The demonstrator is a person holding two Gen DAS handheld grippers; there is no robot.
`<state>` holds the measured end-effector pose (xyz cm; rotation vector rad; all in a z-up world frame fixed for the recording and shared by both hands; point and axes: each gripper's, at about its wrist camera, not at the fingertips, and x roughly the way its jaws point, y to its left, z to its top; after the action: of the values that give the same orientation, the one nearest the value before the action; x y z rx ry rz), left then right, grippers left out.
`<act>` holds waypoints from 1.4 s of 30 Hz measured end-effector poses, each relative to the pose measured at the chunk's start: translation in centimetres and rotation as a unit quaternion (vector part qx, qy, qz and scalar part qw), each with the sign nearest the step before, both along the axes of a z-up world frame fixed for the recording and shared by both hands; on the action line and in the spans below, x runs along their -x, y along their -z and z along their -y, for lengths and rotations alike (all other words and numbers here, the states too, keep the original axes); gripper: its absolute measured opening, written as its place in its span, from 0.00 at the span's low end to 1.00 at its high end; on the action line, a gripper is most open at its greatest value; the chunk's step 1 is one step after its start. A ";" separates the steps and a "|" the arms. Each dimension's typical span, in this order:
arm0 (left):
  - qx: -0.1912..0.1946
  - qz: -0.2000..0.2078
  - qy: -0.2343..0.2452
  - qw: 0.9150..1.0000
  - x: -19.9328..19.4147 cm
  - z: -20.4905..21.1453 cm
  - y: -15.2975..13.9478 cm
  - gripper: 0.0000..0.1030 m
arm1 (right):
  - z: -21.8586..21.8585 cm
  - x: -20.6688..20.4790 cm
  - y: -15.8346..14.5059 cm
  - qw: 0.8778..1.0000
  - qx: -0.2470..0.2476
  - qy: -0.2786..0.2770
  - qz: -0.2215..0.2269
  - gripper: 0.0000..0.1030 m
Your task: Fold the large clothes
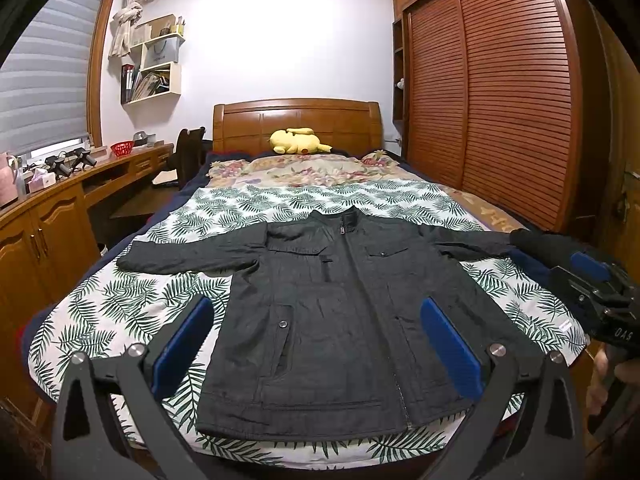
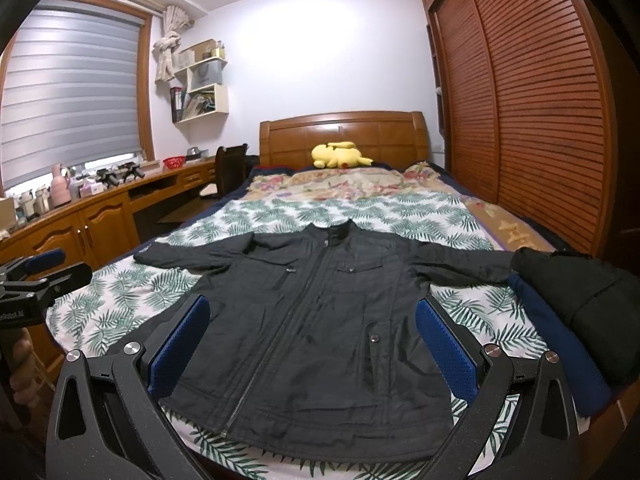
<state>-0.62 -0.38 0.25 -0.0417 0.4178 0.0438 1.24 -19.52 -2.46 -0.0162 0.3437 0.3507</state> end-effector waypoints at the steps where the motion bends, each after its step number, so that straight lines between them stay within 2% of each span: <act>1: 0.000 0.000 0.000 1.000 0.0 0.0 0.0 1.00 | 0.0 0.0 0.0 1.000 -0.001 0.000 0.000 1.00; 42: 0.002 0.000 -0.005 1.000 -0.1 -0.6 0.5 1.00 | 0.2 0.3 0.2 1.000 -0.004 0.000 -0.002 1.00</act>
<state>-0.49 0.19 -0.27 -0.0484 0.4186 0.0534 0.94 -19.68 -2.71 -0.0085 0.3470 0.3526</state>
